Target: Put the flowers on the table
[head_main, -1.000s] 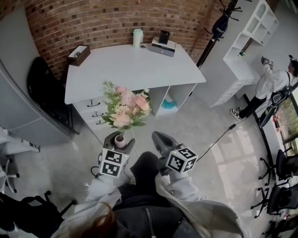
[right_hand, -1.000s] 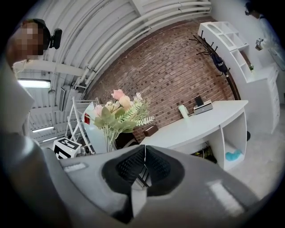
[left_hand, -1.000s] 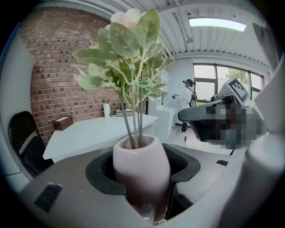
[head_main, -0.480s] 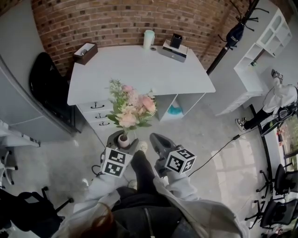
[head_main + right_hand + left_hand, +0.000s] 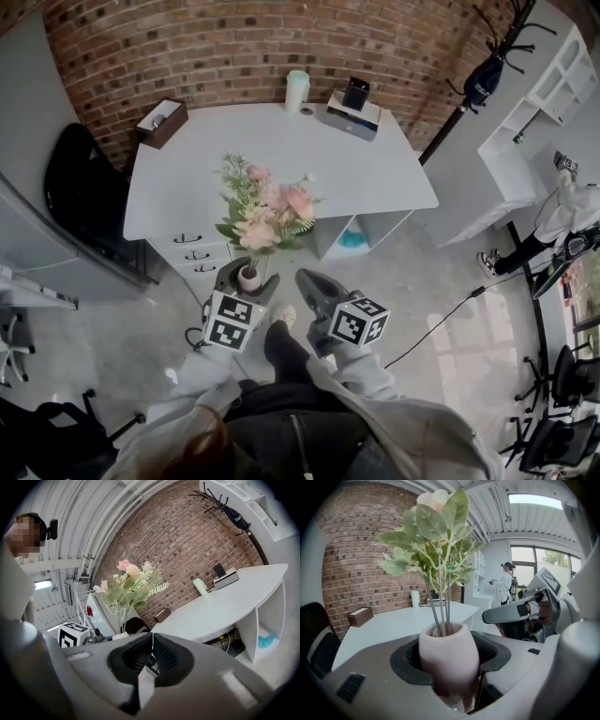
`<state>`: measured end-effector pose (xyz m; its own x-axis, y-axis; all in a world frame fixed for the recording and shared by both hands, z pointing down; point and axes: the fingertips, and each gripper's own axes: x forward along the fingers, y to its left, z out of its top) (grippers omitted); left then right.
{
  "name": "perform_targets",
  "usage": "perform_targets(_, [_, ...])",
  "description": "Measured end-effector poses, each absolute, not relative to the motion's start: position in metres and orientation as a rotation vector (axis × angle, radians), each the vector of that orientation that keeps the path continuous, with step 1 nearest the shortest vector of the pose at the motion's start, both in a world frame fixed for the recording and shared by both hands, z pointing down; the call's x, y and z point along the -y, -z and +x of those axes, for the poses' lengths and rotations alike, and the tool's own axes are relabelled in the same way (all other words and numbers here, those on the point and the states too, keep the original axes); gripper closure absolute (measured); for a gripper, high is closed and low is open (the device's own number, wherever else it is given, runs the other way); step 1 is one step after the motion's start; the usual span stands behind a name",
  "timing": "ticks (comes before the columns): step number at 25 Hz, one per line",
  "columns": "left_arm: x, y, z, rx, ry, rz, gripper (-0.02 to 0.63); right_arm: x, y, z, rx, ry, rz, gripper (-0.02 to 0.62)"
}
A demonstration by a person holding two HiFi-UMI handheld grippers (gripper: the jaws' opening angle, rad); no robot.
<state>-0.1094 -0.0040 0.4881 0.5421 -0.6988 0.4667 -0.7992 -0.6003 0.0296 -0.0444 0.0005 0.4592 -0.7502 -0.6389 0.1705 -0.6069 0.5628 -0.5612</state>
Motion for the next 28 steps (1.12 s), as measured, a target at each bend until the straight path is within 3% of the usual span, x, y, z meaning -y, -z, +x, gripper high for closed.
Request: perform_targets(28, [0.277, -0.523, -0.048, 1.268, -0.606, 2.532, 0.351, 0.250, -0.486, 0.021, -2.747, 0.987, -1.010, 0.594])
